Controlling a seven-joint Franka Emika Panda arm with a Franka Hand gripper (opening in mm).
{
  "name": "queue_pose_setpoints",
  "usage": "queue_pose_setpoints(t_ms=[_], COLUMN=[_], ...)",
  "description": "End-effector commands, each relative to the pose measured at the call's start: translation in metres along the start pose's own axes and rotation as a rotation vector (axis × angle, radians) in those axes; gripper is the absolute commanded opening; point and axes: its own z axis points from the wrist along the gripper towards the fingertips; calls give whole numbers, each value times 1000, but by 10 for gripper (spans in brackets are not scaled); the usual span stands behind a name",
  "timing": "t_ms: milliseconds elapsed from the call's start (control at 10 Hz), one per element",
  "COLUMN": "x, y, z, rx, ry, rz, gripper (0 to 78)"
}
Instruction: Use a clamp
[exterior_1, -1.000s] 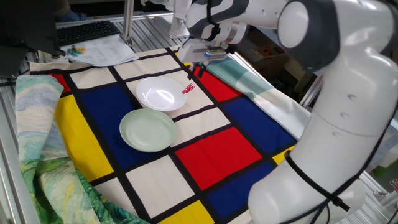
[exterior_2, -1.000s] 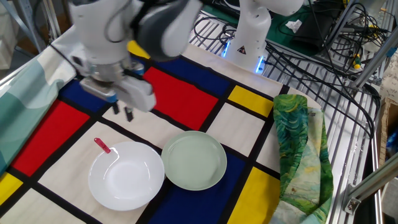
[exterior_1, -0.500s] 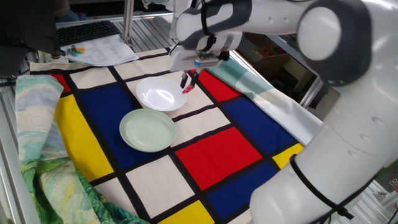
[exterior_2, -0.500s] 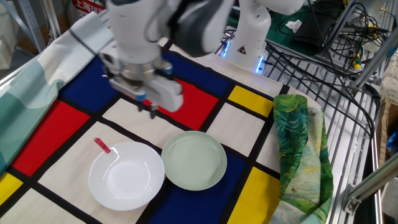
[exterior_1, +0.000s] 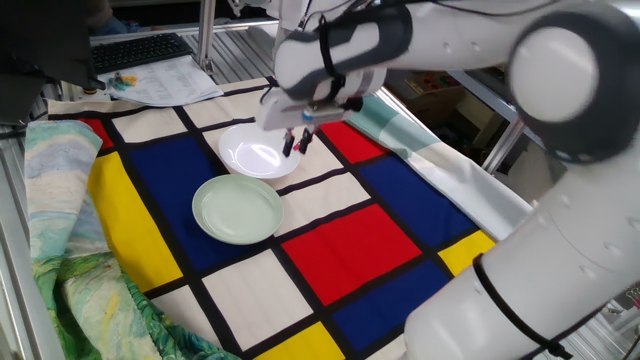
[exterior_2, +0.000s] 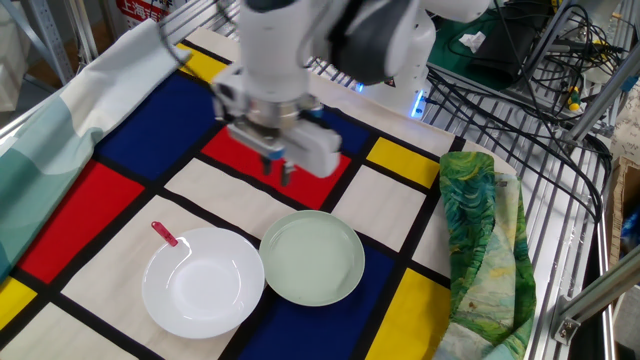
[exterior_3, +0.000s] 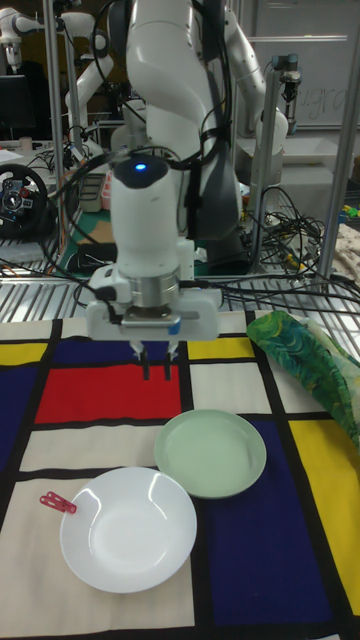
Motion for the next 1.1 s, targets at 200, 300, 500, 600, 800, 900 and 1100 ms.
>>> queue_pose_setpoints(t_ms=[200,300,500,600,800,900,1100], x=[45,45,45,45,45,45,45], y=[37,38,38,38,38,38,38], z=[1,1,1,1,1,1,1], rx=[35,34,32,31,32,32,33], ry=[6,7,14,22,24,24,24], rz=[-70,-75,-78,-82,-82,-79,-72], gripper=[12,12,12,12,12,12,12])
